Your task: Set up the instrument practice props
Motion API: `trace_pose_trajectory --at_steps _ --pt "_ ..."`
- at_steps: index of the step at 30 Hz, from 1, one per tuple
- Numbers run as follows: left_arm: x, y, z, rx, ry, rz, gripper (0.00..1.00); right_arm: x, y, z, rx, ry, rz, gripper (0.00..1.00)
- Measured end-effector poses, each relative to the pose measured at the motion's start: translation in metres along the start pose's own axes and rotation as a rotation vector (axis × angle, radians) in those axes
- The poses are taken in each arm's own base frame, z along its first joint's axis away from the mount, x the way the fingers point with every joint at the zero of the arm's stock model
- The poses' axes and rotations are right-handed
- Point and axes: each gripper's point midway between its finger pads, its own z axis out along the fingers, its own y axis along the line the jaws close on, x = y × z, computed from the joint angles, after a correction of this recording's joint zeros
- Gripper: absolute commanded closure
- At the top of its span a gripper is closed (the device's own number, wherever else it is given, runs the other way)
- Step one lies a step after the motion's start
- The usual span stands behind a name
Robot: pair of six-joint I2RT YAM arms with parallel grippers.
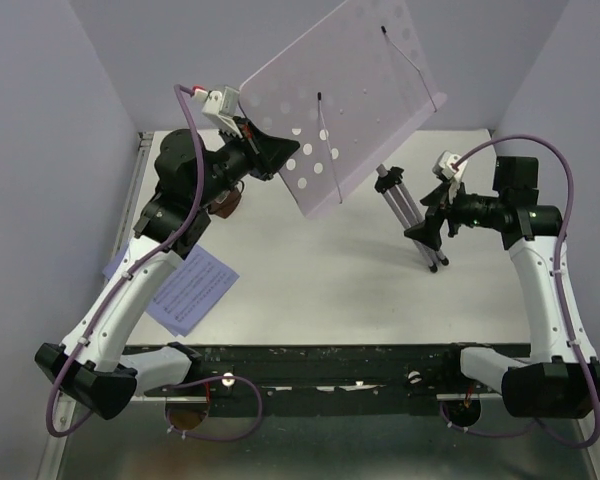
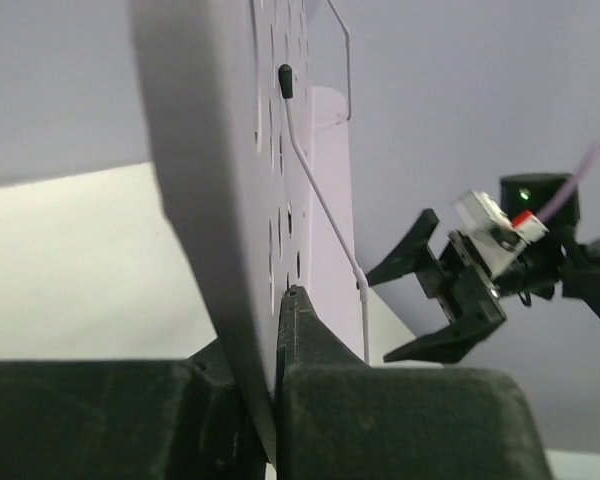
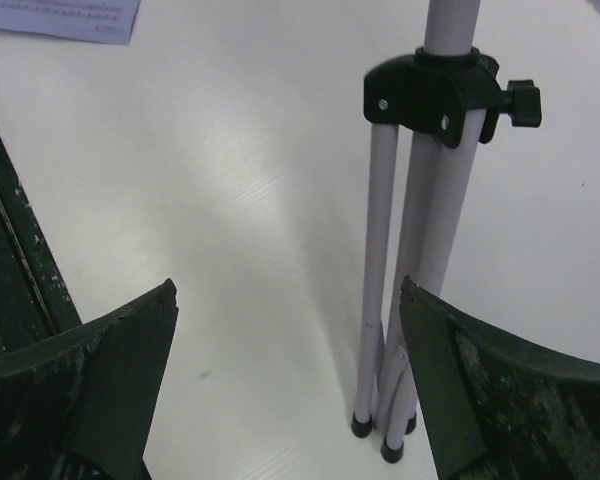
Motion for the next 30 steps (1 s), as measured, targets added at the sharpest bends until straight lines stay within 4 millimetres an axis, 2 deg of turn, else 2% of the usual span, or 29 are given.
trace_pose_trajectory --at_steps 4,7,11,15,20,23,30 --pt "-0.019 -0.026 -0.011 0.059 0.027 0.121 1.0 0.008 -0.012 0.01 -0.025 0.024 0.011 0.08" --pt "-0.021 -0.029 -0.014 0.07 0.036 0.166 1.0 0.011 -0.016 0.017 -0.058 0.014 0.029 0.19" --pt "-0.02 -0.028 -0.015 0.067 0.045 0.184 1.0 0.01 -0.018 0.03 -0.125 -0.038 0.055 0.27" --pt "-0.019 -0.028 -0.016 0.065 0.047 0.187 1.0 0.013 -0.025 0.041 -0.142 -0.068 0.076 0.28" --pt "-0.018 -0.027 -0.018 0.06 0.053 0.185 1.0 0.014 -0.028 0.045 -0.133 -0.096 0.063 0.28" --pt "-0.019 -0.026 -0.018 0.057 0.052 0.185 1.0 0.013 -0.03 0.047 -0.126 -0.108 0.056 0.33" --pt "-0.018 -0.027 -0.021 0.061 0.052 0.186 1.0 0.001 -0.032 0.038 -0.109 -0.152 -0.039 0.22"
